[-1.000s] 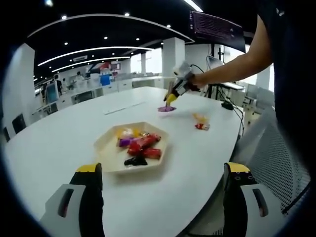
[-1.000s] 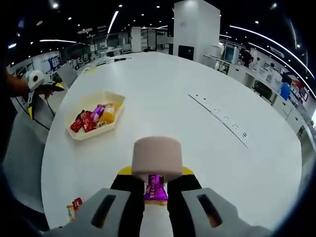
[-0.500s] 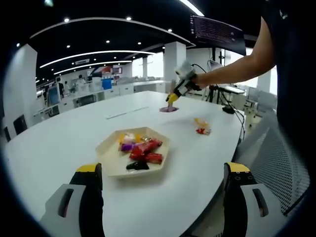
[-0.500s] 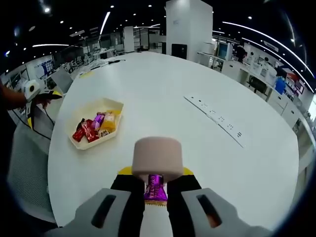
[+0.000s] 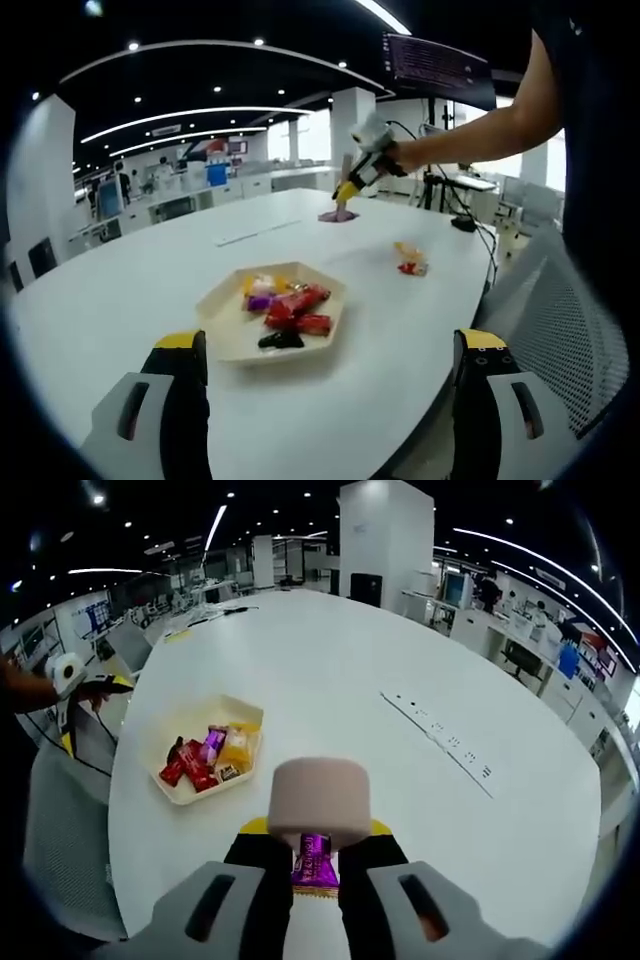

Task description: Place the target food into the container with the food tongs after gripping and lifting it, then release it inside without dropping or visibly crushing the food.

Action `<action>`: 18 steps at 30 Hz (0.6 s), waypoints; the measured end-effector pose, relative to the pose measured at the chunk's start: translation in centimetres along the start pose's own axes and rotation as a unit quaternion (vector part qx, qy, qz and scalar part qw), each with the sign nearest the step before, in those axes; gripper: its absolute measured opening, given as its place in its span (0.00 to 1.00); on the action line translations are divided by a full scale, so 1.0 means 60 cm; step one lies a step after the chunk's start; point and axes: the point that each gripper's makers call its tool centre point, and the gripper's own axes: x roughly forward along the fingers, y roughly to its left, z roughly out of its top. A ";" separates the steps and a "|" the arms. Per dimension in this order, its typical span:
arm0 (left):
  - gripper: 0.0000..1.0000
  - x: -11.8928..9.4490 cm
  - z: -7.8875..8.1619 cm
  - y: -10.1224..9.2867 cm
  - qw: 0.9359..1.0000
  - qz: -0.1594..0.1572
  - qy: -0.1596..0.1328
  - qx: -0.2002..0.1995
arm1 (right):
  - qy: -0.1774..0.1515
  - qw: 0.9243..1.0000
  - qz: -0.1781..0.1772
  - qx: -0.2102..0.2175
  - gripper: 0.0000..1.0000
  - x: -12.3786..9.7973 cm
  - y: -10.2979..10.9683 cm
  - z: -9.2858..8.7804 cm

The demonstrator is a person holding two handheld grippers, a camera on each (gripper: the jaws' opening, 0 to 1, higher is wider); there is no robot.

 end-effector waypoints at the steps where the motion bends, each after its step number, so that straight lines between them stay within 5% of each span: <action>1: 0.99 0.000 0.000 0.000 1.000 0.000 0.000 0.000 | -0.001 1.000 0.000 0.000 0.15 0.000 0.001 0.002; 18: 0.99 -0.001 0.005 0.002 1.000 0.002 -0.007 0.002 | -0.003 1.000 0.017 -0.024 0.15 0.041 0.061 0.065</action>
